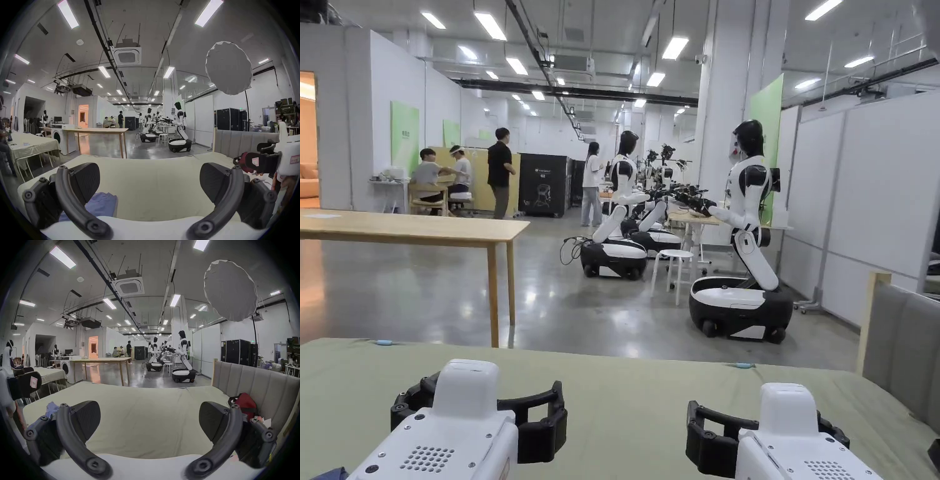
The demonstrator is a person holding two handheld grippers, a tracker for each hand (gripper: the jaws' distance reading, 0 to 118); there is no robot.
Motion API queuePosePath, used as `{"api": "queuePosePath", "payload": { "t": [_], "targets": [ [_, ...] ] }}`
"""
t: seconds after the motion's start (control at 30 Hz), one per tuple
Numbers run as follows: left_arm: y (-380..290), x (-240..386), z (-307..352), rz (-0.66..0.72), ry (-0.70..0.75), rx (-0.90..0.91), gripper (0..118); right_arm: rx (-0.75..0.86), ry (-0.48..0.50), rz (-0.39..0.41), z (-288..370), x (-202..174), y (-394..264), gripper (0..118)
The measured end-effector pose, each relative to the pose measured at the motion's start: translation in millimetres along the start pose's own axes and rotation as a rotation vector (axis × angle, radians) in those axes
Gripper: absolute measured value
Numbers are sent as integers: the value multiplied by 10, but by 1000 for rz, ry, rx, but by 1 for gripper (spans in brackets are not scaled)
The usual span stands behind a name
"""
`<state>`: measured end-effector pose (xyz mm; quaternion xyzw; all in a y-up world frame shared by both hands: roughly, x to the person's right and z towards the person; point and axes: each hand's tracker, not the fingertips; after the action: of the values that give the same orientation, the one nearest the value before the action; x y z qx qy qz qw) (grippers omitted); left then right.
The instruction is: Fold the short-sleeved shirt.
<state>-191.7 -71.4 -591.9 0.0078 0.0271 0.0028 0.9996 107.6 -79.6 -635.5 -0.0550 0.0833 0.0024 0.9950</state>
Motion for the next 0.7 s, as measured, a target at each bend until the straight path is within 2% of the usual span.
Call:
{"api": "queuePosePath", "payload": {
  "t": [0.07,0.1,0.13,0.17,0.2,0.23,0.27,0.33,0.5,0.63,0.7],
  "targets": [
    [-13,-16,-1,2,-6,2,118,-31,51,-37,9,29,-4,115],
    [-22,-20,10,5,-29,13,110,-21,6,-21,11,1,-9,102],
    [-22,2,9,3,-19,18,73,-13,-62,22,8,-31,-18,53],
    [-28,31,-13,-29,32,15,24,-9,-103,56,3,-49,-30,8],
    [-63,51,-33,-75,102,13,0,5,-66,41,25,-55,-41,0],
    [-57,51,24,-32,7,10,0,1,-5,8,29,-41,-26,0],
    [-65,51,22,-13,-16,-1,0,-10,1,1,24,-49,-16,0],
    [-101,77,9,-36,29,2,0,1,-45,53,45,-103,-6,0],
    [-96,-253,177,-21,87,-3,0,14,-2,67,26,-344,23,0],
    [-119,-731,384,-15,198,-50,0,17,120,48,-36,-813,-16,0],
    [-160,-999,439,-17,244,-130,0,-8,216,16,-83,-1063,-59,0]
  ]
}}
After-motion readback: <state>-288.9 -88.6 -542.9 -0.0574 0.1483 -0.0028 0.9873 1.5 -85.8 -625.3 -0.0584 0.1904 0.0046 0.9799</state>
